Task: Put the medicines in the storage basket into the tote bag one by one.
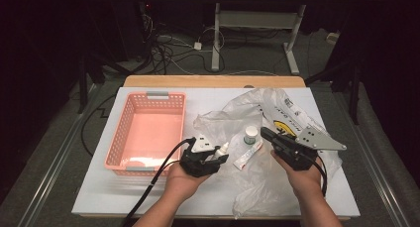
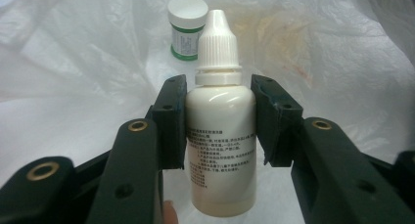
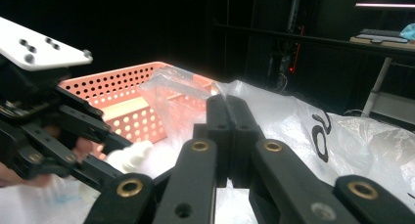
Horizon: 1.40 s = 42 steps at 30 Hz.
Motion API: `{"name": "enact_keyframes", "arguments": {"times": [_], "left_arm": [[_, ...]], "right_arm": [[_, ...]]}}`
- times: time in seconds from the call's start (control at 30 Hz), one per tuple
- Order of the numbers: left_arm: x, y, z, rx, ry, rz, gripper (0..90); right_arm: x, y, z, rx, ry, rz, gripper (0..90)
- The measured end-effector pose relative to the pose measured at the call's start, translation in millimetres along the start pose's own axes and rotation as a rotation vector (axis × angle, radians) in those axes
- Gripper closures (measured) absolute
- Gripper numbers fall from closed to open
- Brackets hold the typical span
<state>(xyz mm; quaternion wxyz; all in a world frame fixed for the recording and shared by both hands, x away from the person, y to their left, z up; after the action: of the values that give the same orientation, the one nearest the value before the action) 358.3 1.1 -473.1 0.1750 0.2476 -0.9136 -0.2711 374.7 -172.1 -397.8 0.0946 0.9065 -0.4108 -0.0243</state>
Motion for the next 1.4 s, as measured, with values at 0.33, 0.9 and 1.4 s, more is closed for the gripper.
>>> {"name": "enact_keyframes", "arguments": {"times": [0.33, 0.9, 1.4], "left_arm": [[4.1, -33.4, -6.8, -0.005, 0.004, 0.037, 58.4], [18.8, -95.5, -24.5, -0.014, -0.033, 0.079, 58.3], [20.9, -120.4, -26.7, -0.029, -0.022, 0.086, 58.0]], "right_arm": [[0.7, 0.3, -0.4, 0.003, 0.002, -0.001, 90.0], [4.4, 2.3, -0.6, 0.006, -0.008, 0.005, 90.0], [5.9, 4.1, -1.6, 0.011, -0.008, 0.005, 90.0]]}}
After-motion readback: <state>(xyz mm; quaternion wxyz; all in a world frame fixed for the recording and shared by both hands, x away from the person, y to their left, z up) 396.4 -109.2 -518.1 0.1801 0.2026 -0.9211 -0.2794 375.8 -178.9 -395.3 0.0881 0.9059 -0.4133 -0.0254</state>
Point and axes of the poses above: each handheld gripper's, and its own axes: y roughly backward along the jaws, z roughly out of its underside, x roughly to its right, the point moved 8 cm from there along -y, roughly forward along the jaws, and after that the axes turned 5 degrees about z, right-handed, at the moved point
